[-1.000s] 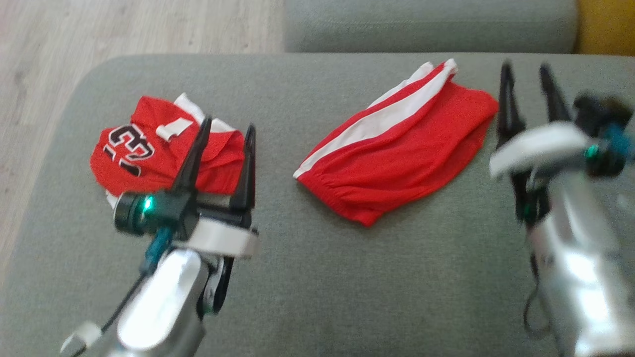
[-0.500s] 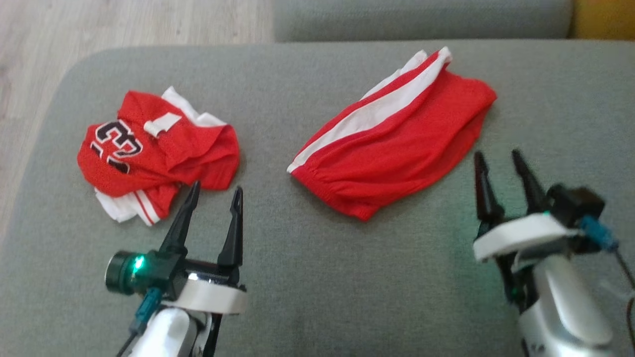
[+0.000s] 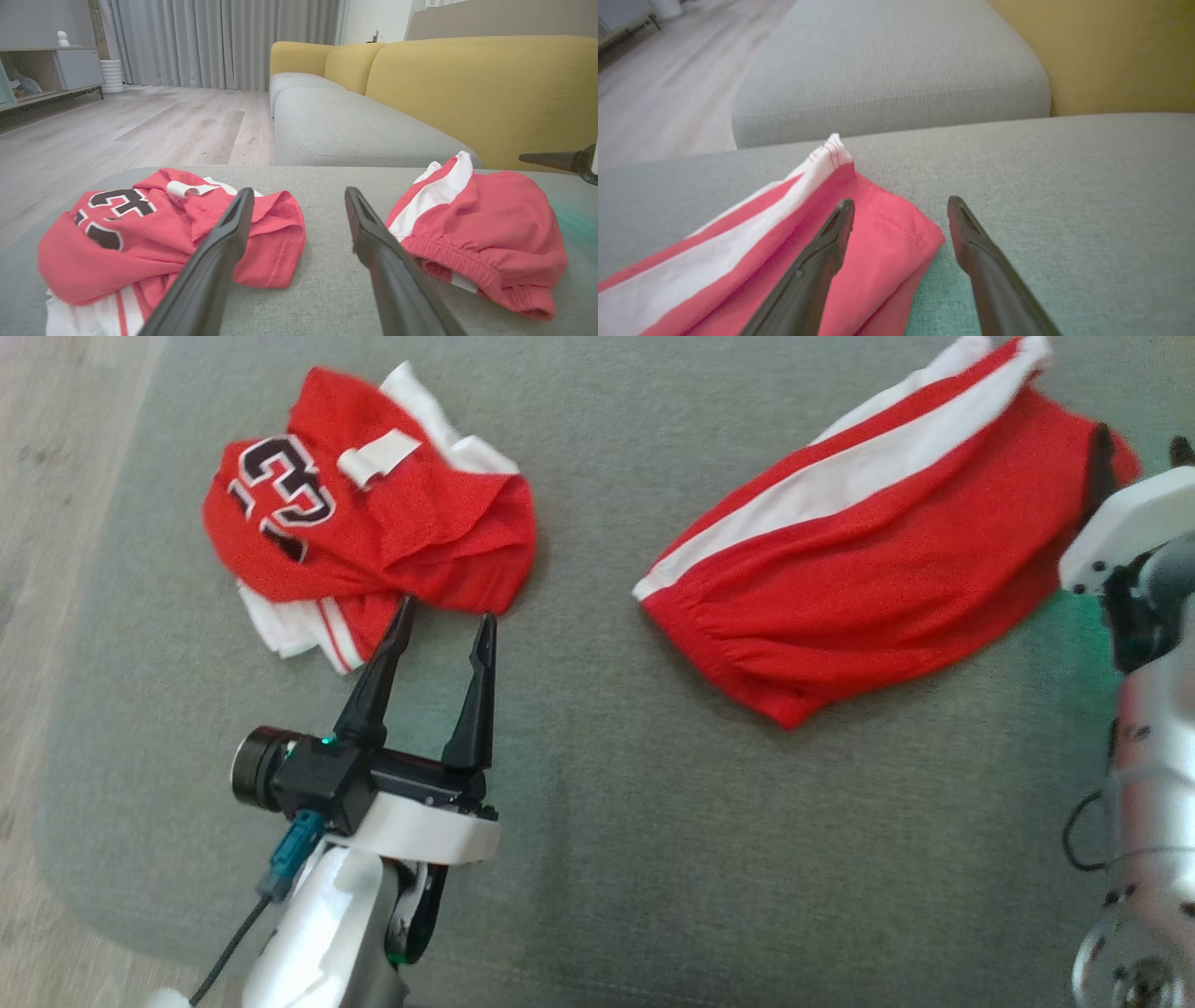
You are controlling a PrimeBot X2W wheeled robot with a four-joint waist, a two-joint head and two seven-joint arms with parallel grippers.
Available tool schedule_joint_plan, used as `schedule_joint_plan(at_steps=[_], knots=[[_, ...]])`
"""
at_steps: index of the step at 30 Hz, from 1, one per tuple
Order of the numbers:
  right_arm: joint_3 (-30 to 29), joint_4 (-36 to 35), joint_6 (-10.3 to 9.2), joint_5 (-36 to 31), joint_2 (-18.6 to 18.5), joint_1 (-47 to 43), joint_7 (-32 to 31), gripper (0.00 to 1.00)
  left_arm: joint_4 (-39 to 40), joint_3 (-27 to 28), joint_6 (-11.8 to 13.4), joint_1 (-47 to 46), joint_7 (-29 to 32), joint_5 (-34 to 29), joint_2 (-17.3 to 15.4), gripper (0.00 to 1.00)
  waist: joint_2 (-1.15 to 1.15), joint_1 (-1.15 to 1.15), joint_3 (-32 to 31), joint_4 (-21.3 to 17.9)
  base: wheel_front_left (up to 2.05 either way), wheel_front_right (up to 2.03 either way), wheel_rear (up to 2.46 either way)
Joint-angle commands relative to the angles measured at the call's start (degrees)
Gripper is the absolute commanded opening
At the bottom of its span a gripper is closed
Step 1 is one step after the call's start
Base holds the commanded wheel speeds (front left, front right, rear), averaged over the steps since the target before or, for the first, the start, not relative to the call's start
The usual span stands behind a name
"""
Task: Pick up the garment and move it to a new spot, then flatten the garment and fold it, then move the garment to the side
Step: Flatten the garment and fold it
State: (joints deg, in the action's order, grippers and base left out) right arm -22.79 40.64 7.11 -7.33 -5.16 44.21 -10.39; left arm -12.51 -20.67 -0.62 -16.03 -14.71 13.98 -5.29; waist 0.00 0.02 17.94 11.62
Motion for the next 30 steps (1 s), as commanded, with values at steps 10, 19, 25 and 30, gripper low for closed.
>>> schedule_joint_plan(at_steps=[10, 19, 25, 30], knots=[[-9.12, 9.82, 0.37, -14.84, -3.23, 8.21, -3.25, 1.00, 1.08, 4.45, -2.84, -2.39, -0.29, -2.17, 1.39, 1.00, 0.00, -0.02, 4.09, 4.12, 0.00, 0.00, 0.00], [-11.14, 16.82, 0.37, -18.07, -2.81, 11.85, -1.86, 0.00, 0.84, 6.31, -3.67, -2.11, -0.29, -3.40, 2.02, 1.00, 0.00, -0.02, 3.91, 2.83, 0.00, 0.00, 0.00], [-11.77, 19.60, 0.37, -15.27, -3.95, 11.33, 4.11, 0.00, 0.58, 7.80, -4.02, -0.95, -0.29, -4.34, 2.14, 1.00, 0.00, -0.02, 0.75, 0.17, 0.00, 0.00, 0.00], [-12.95, 20.30, 0.37, -12.39, -5.95, 9.00, 7.29, 0.00, 0.75, 8.63, -4.14, 0.16, -0.29, -4.96, 2.18, 1.00, 0.00, -0.02, -1.56, -2.09, 0.00, 0.00, 0.00]])
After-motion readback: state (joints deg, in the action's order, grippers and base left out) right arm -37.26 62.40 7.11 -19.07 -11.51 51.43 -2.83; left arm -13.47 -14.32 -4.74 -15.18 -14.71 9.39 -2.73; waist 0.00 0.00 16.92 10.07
